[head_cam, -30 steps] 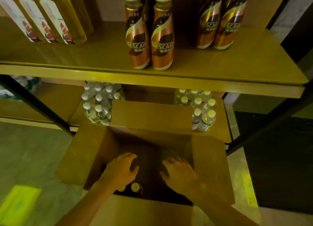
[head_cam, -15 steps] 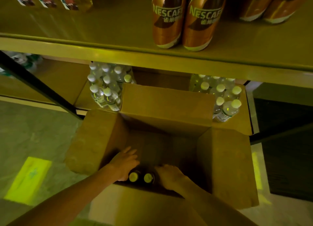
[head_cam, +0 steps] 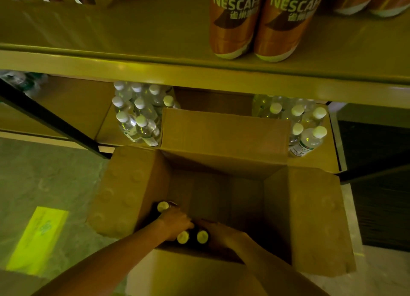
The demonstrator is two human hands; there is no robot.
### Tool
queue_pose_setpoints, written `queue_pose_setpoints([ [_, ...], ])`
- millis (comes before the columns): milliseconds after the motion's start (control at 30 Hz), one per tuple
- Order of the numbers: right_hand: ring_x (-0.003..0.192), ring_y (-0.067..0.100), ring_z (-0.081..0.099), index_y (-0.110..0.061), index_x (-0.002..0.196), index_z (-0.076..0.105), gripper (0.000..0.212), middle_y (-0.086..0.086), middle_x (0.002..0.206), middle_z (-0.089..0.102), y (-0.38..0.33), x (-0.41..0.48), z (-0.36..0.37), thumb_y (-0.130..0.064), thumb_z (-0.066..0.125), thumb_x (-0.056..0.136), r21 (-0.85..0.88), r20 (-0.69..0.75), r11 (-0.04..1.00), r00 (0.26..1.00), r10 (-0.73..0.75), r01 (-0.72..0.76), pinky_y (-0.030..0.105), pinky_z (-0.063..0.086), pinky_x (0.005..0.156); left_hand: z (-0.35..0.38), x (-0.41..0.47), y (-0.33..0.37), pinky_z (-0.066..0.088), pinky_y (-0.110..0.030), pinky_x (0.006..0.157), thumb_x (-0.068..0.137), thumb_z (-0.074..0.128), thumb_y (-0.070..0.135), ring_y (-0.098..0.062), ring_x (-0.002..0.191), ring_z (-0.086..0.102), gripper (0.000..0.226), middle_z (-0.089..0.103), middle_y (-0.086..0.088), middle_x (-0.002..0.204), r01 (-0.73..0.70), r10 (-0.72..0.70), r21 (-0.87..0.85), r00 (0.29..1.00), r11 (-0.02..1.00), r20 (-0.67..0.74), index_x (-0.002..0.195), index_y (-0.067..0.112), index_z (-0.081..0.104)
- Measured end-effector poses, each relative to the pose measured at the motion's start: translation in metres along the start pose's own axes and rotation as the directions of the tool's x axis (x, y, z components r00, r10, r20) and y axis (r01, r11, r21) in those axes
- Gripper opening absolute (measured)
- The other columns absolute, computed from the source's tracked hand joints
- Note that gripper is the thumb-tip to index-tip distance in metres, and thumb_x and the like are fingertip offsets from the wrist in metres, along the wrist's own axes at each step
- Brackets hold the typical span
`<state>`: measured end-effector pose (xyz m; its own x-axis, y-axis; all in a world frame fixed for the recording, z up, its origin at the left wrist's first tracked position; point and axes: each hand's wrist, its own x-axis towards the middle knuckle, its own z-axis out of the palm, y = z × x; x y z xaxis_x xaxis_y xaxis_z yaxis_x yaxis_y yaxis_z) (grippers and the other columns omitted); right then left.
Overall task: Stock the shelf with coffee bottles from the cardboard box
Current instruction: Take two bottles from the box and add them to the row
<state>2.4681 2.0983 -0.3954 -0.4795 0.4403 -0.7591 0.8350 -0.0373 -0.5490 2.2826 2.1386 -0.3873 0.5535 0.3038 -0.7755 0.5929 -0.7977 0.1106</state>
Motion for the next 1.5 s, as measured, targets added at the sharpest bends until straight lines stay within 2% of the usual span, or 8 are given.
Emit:
queue_pose_setpoints([
  [200, 0.143, 0.026, 0.037, -0.04, 0.152, 0.03, 0.063, -0.002, 0.158, 0.035, -0.002, -0.017, -0.002, -0.03, 0.057, 0.096, 0.128, -0.049, 0.992, 0.999, 0.018, -0.012, 0.04, 0.033, 0.113, -0.005, -0.009, 0.002, 0.054, -0.044, 0.085, 0.077, 0.072, 0.025, -0.028, 0.105, 0.063, 0.038, 0.065, -0.002, 0.117, 0.056, -0.069, -0.322, 0.997, 0.945, -0.029, 0.112, 0.031, 0.057],
  [433, 0.113, 0.01, 0.061, -0.036, 0.134, 0.051, 0.049, -0.007, 0.128, 0.063, 0.019, -0.079, -0.03, -0.035, 0.069, 0.089, 0.324, -0.301, 0.945, 0.952, 0.052, 0.051, 0.029, 0.05, 0.095, -0.046, -0.037, 0.024, 0.05, -0.032, 0.095, 0.076, 0.079, 0.036, -0.004, 0.105, 0.061, 0.039, 0.066, 0.016, 0.109, 0.012, -0.29, -0.839, 0.941, 0.544, -0.175, 0.112, 0.035, 0.063],
  [567, 0.107, 0.004, 0.061, -0.038, 0.139, 0.048, 0.055, -0.011, 0.124, 0.065, 0.025, -0.129, -0.06, -0.04, 0.07, 0.088, 0.31, -0.467, 0.942, 0.883, 0.035, 0.126, 0.016, 0.048, 0.088, -0.09, -0.059, 0.049, 0.043, -0.01, 0.084, 0.077, 0.082, 0.028, 0.019, 0.092, 0.059, 0.036, 0.067, 0.036, 0.094, -0.158, -0.395, -0.899, 0.857, 0.409, -0.33, 0.095, 0.052, 0.061],
  [800, 0.091, -0.004, 0.064, -0.05, 0.115, 0.053, 0.033, -0.023, 0.101, 0.065, 0.017, -0.239, -0.112, -0.05, 0.069, 0.085, 0.258, -0.76, 0.924, 0.65, 0.013, 0.284, 0.018, 0.054, 0.074, -0.179, -0.088, 0.095, 0.049, -0.04, 0.104, 0.076, 0.084, 0.012, -0.008, 0.11, 0.068, 0.04, 0.075, 0.008, 0.111, -0.536, -0.519, -0.824, 0.659, 0.183, -0.544, 0.112, 0.024, 0.071],
  [967, 0.124, -0.002, 0.053, -0.057, 0.121, 0.044, 0.044, -0.034, 0.121, 0.058, -0.001, -0.315, -0.141, -0.06, 0.057, 0.079, 0.176, -0.879, 0.865, 0.471, -0.077, 0.47, 0.029, 0.045, 0.105, -0.25, -0.116, 0.123, 0.049, -0.042, 0.103, 0.076, 0.082, 0.019, -0.013, 0.114, 0.067, 0.043, 0.074, 0.006, 0.116, -0.692, -0.542, -0.696, 0.518, 0.189, -0.662, 0.117, 0.025, 0.069],
  [1167, 0.107, -0.001, 0.065, -0.029, 0.121, 0.059, 0.037, -0.019, 0.11, 0.069, -0.028, -0.395, -0.185, -0.048, 0.054, 0.089, -0.019, -0.961, 0.804, 0.211, -0.179, 0.594, 0.022, 0.056, 0.086, -0.333, -0.156, 0.155, 0.058, -0.025, 0.083, 0.079, 0.082, 0.026, -0.012, 0.101, 0.072, 0.023, 0.077, 0.004, 0.103, -0.868, -0.555, -0.436, 0.247, 0.238, -0.795, 0.099, 0.037, 0.076],
  [1333, 0.093, 0.003, 0.07, -0.028, 0.115, 0.061, 0.03, -0.014, 0.097, 0.071, -0.043, -0.424, -0.236, -0.046, 0.055, 0.091, -0.105, -0.978, 0.811, 0.09, -0.191, 0.575, 0.021, 0.058, 0.076, -0.394, -0.171, 0.163, 0.057, -0.023, 0.078, 0.081, 0.072, 0.031, -0.002, 0.098, 0.071, 0.024, 0.076, 0.012, 0.101, -0.859, -0.585, -0.387, 0.132, 0.336, -0.8, 0.105, 0.029, 0.071],
  [1500, 0.093, -0.003, 0.066, -0.034, 0.107, 0.065, 0.016, -0.029, 0.096, 0.067, -0.043, -0.414, -0.277, -0.042, 0.059, 0.094, -0.101, -0.99, 0.839, 0.031, -0.139, 0.535, 0.017, 0.054, 0.077, -0.432, -0.16, 0.148, 0.056, -0.026, 0.082, 0.088, 0.073, 0.027, -0.002, 0.094, 0.071, 0.018, 0.077, 0.012, 0.098, -0.832, -0.648, -0.412, 0.086, 0.371, -0.757, 0.106, 0.027, 0.073],
])
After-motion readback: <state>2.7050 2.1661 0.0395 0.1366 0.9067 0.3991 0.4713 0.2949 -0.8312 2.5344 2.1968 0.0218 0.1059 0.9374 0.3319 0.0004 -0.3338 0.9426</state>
